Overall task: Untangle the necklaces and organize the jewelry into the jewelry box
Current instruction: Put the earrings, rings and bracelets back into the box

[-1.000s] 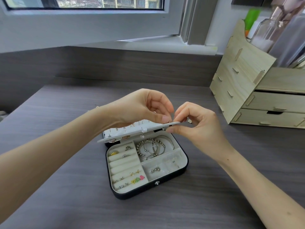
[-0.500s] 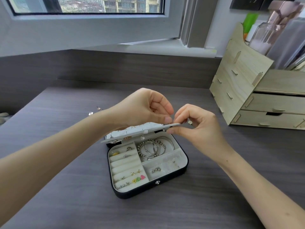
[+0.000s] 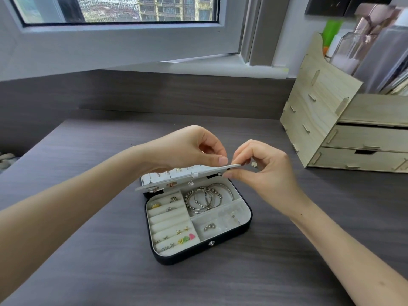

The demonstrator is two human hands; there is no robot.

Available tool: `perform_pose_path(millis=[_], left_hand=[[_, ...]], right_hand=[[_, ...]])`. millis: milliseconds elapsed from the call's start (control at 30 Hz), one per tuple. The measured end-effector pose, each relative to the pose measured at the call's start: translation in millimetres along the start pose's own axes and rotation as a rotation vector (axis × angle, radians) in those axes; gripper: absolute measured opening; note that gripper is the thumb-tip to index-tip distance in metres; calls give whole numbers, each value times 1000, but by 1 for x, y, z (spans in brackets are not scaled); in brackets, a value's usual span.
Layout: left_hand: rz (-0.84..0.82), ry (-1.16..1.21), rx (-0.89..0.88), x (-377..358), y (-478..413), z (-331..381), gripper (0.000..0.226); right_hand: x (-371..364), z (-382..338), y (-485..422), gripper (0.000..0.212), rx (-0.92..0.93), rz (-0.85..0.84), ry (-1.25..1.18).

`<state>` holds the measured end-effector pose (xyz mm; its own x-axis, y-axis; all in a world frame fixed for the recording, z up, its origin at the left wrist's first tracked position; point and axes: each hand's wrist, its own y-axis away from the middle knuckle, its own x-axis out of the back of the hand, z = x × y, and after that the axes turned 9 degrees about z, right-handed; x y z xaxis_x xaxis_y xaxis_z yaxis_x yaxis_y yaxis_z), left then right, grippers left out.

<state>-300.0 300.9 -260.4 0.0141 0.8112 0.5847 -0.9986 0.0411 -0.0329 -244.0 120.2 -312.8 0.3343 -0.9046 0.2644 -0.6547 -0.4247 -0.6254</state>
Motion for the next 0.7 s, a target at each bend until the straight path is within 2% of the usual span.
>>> perform_pose_path(millis=[67,233,367,567,700], left_hand=[[-38,20,-13,1,1,0,4],[-86,249,43,-1,3,2,9],[6,94,19,-4,-2,-4,27],[36,95,4,4,-1,-12,13],[45,37,-23,-1,-2,-7,28]], right_hand=[[0,0,0,21,1,1,-1],[0,-1,-1,21,-9,2,-9],[0,0,0,20,-5,5,-7],[0,2,0,21,-2,0,0],[1,1,0,22,-8,1,-11]])
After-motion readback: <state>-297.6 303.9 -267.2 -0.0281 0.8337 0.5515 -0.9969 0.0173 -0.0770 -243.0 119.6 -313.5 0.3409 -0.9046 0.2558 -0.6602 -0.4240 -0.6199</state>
